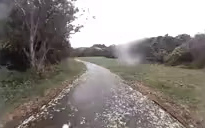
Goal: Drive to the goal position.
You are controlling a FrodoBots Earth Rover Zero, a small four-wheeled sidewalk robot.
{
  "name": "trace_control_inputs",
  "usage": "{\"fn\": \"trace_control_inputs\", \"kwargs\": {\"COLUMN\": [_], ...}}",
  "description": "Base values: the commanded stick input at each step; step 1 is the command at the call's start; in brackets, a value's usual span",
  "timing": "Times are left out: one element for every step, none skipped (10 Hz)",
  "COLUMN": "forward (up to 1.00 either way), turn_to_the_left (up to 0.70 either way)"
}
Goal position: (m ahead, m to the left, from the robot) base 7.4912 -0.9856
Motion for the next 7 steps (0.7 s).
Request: {"fn": "trace_control_inputs", "kwargs": {"forward": [0.50, 0.50, 0.50, 0.50, 0.50, 0.50, 0.50], "turn_to_the_left": [0.00, 0.00, 0.00, 0.00, 0.00, 0.00, 0.00]}}
